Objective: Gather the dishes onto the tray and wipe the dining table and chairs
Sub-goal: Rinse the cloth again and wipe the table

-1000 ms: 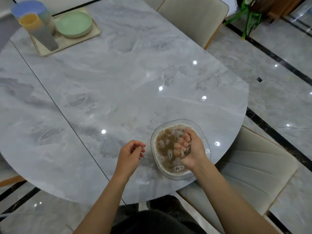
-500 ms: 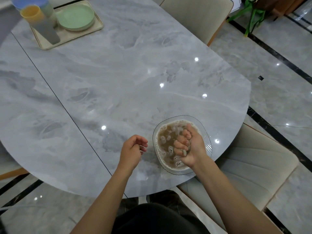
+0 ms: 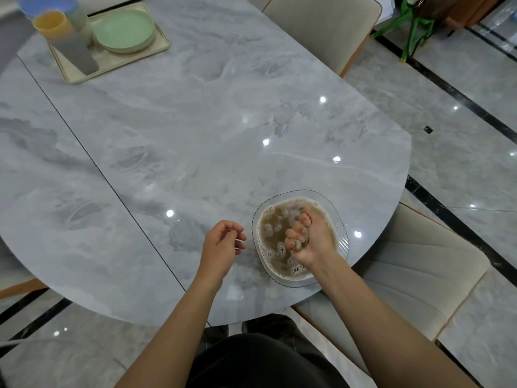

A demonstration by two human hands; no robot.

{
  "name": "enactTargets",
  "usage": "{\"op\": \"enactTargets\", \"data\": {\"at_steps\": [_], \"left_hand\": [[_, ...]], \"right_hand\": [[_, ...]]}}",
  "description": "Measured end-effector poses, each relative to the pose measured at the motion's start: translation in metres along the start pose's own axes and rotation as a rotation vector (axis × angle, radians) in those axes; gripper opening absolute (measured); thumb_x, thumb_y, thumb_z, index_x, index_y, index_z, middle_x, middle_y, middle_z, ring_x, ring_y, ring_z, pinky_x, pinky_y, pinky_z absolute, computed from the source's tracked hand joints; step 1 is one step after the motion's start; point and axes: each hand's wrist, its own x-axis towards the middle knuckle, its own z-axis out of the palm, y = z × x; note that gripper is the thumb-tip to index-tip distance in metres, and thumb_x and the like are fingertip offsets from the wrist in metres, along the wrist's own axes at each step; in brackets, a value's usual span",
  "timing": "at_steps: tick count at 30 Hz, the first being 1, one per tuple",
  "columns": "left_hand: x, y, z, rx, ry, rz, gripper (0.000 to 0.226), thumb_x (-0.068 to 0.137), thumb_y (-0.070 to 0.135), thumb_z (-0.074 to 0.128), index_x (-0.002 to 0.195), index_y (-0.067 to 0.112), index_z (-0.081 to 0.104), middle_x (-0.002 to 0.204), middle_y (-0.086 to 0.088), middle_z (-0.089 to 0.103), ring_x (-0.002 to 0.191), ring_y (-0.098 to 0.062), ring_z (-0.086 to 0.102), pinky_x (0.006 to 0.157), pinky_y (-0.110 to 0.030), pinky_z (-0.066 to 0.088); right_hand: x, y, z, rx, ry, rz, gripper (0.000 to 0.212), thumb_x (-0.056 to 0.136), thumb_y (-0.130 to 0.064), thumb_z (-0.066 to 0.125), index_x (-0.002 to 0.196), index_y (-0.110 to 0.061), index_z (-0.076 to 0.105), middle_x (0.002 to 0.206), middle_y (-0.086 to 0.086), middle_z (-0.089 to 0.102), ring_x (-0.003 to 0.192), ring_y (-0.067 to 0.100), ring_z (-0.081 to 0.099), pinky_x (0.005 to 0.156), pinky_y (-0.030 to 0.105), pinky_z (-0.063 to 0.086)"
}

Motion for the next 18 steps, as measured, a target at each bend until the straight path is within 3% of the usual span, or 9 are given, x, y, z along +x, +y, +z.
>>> {"op": "enactTargets", "data": {"at_steps": [3, 7, 12, 18], "left_hand": [[0.003, 0.006, 0.002, -0.009, 0.004, 0.007, 0.02, 0.103, 0.002, 0.049, 0.1, 0.008, 0.067, 0.086, -0.006, 0.071, 0.072, -0.016, 0.065, 0.072, -0.032, 0.057], [0.003, 0.009, 0.0, 0.001, 0.016, 0.011, 0.02, 0.103, 0.001, 0.05, 0.099, 0.008, 0.068, 0.086, -0.006, 0.07, 0.072, -0.016, 0.065, 0.071, -0.03, 0.058], [0.0, 0.011, 0.002, -0.013, 0.026, -0.005, 0.02, 0.103, 0.002, 0.049, 0.099, 0.007, 0.068, 0.089, -0.008, 0.071, 0.075, -0.017, 0.066, 0.074, -0.032, 0.057], [-0.007, 0.021, 0.016, 0.026, -0.027, 0.024, 0.019, 0.102, 0.002, 0.051, 0.096, 0.009, 0.068, 0.083, -0.005, 0.071, 0.071, -0.015, 0.064, 0.069, -0.027, 0.056]], "right_hand": [[-0.002, -0.002, -0.002, 0.045, -0.017, -0.032, 0.046, 0.101, -0.038, 0.054, 0.058, -0.023, 0.045, 0.05, -0.004, 0.035, 0.04, 0.012, 0.03, 0.041, 0.021, 0.019], [-0.016, -0.012, 0.0, 0.143, -0.2, 0.017, 0.03, 0.096, -0.038, 0.053, 0.076, -0.017, 0.06, 0.07, 0.002, 0.052, 0.061, 0.016, 0.047, 0.05, 0.024, 0.037], [-0.014, -0.016, -0.002, 0.054, 0.009, 0.135, 0.025, 0.088, -0.032, 0.059, 0.098, -0.009, 0.063, 0.081, 0.009, 0.06, 0.067, 0.022, 0.058, 0.065, 0.03, 0.05], [-0.026, -0.025, -0.005, 0.053, -0.038, 0.126, 0.02, 0.093, -0.021, 0.053, 0.1, -0.007, 0.064, 0.089, 0.013, 0.059, 0.08, 0.025, 0.058, 0.073, 0.037, 0.057]]}}
